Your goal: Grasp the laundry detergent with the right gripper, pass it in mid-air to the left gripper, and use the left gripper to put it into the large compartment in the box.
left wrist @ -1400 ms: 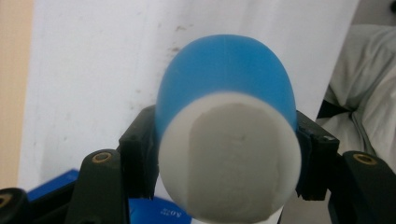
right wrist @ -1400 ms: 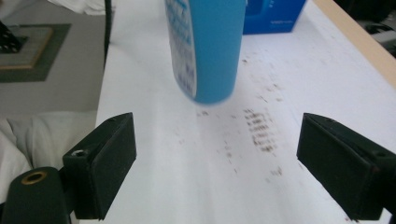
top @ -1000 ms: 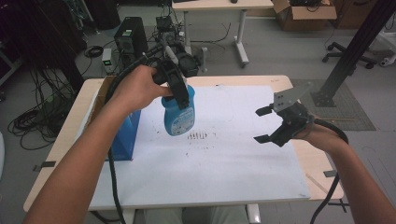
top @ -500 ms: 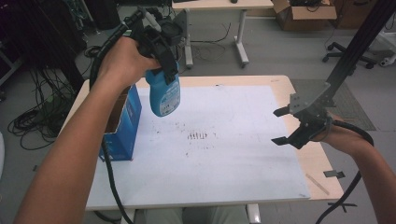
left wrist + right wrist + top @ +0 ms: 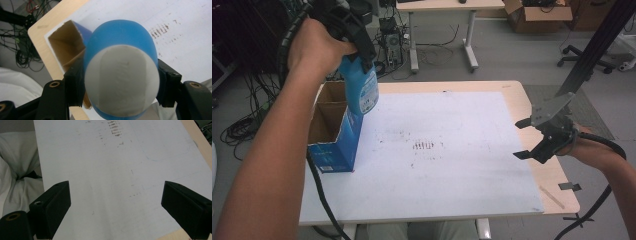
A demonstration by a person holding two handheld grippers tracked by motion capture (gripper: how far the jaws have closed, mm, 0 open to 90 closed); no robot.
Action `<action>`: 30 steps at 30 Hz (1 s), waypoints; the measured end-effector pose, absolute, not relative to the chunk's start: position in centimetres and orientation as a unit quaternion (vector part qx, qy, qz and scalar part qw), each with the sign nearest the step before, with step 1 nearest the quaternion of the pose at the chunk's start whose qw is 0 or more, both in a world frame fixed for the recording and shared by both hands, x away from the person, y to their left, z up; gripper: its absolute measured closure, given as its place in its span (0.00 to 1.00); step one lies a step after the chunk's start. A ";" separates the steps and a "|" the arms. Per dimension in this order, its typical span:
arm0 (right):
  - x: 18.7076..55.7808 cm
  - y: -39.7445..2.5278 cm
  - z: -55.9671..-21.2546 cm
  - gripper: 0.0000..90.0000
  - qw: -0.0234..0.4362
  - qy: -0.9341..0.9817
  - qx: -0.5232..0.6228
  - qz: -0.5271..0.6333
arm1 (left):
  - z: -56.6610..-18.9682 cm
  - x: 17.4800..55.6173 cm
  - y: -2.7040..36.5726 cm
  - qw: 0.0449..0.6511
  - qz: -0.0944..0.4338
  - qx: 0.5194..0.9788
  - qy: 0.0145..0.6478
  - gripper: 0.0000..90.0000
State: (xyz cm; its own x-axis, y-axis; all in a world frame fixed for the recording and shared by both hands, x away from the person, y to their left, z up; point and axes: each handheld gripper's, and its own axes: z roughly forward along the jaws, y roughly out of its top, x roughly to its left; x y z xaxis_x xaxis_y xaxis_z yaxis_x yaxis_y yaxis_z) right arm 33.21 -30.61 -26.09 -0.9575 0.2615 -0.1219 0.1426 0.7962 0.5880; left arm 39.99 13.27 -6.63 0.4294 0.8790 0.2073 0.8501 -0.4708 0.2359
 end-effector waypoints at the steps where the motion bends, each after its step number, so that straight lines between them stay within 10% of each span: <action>1: 33.2 -30.6 -26.1 0.09 0.099 0.943 0.107 0.301 | -6.6 40.0 13.3 0.048 0.152 0.844 0.512 0.42; 30: 33.2 -31.4 -26.4 0.10 0.101 0.943 0.107 0.297 | -6.9 38.7 22.0 0.042 0.164 0.737 0.654 0.42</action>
